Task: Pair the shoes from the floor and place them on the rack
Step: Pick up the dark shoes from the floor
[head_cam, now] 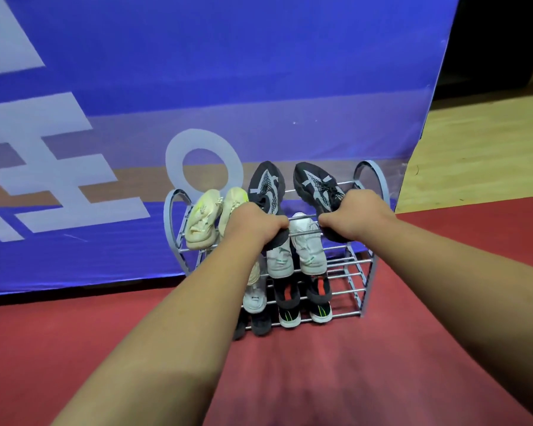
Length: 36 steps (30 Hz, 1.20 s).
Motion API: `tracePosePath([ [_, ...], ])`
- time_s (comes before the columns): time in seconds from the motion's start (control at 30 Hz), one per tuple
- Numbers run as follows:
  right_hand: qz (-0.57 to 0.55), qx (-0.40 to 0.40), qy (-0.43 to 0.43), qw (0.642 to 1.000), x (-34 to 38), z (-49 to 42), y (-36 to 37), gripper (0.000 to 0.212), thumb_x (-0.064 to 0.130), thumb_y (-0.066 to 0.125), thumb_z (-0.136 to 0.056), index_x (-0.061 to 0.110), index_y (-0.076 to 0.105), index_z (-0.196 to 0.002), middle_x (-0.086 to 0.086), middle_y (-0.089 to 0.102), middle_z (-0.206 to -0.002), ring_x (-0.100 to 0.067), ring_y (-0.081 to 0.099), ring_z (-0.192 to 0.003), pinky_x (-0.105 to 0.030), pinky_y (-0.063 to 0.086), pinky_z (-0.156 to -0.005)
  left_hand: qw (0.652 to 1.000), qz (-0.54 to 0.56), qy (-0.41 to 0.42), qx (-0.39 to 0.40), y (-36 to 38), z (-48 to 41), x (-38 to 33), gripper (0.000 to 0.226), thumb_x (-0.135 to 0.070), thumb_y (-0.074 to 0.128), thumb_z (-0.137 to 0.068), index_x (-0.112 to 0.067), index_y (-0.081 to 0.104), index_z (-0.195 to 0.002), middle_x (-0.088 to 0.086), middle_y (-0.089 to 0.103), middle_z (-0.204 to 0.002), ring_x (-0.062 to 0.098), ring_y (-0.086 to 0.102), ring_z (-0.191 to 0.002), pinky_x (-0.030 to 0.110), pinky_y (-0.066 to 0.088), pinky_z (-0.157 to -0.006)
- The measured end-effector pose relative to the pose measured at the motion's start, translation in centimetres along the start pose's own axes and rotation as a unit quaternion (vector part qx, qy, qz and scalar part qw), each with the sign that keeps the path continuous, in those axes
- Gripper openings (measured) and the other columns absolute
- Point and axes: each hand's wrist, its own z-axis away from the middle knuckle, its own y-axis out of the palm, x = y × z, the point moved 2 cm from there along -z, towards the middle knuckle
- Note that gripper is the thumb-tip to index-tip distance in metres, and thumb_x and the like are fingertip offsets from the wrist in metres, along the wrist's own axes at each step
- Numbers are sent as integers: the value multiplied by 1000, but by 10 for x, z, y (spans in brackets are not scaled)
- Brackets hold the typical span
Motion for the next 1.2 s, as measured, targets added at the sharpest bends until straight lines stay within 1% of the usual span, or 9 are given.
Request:
tracePosePath([
  [0.1,-9,2,4,1000,8,-28,14,41,55,71,-66,15,66,-63,-2,63,-62,-18,59,-56,-23,34,-46,1000,-20,1,-12,12,-30,-2,48,-56,76,-61,-17,66,-88,1,67,-79,25,66,-77,29,46,-58],
  [0.17,-23,4,9,1000,11,-44,25,41,55,70,-68,14,66,-64,-2,63,-62,-19,60,-58,-24,35,-47,999,-35,5,-14,23,-46,-1,48,-56,76,-63,-17,67,-89,2,68,-81,26,66,-79,29,46,-60],
  [0.37,-25,11,18,999,15,-74,55,45,59,68,-69,14,66,-67,-3,63,-67,-19,58,-60,-25,37,-48,995,-90,26,-23,58,-75,7,38,-51,69,-70,-15,67,-81,1,62,-72,24,59,-67,28,40,-54],
  [0.53,5,36,27,999,7,-78,82,48,64,66,-70,16,66,-68,0,63,-69,-17,56,-60,-25,36,-49,988,-142,46,-27,85,-77,21,44,-60,65,-72,-16,64,-78,1,63,-75,28,62,-73,30,45,-59],
  [0.67,42,4,13,999,2,-69,98,49,64,63,-75,17,61,-65,1,59,-64,-17,52,-55,-24,32,-48,985,-157,63,-35,92,-76,26,51,-66,63,-79,-15,65,-79,3,65,-81,28,61,-79,32,46,-60],
  [0.9,-6,17,19,1000,3,-74,93,49,62,68,-75,14,63,-66,-3,63,-67,-20,58,-59,-26,37,-49,988,-135,69,-36,84,-73,23,64,-73,65,-82,-11,69,-98,4,68,-90,30,67,-88,34,47,-65],
  [1.03,-39,7,22,999,-8,-77,112,72,70,66,-75,4,61,-102,-13,64,-97,-34,66,-80,-35,52,-62,991,-107,59,-60,84,-72,36,79,-80,65,-76,-10,60,-114,5,69,-105,30,66,-100,36,50,-70],
  [1.1,-62,0,7,998,-13,-81,118,77,74,65,-73,4,64,-106,-17,64,-104,-35,66,-87,-42,59,-74,990,-97,63,-75,86,-74,42,82,-83,63,-73,-13,61,-114,4,69,-107,29,66,-102,40,55,-77],
  [1.2,-86,12,-8,996,-16,-80,114,82,78,67,-74,7,65,-113,-17,64,-111,-34,65,-103,-46,58,-89,993,-68,78,-51,82,-69,39,79,-81,64,-74,-15,62,-119,3,68,-111,27,65,-105,44,57,-85],
])
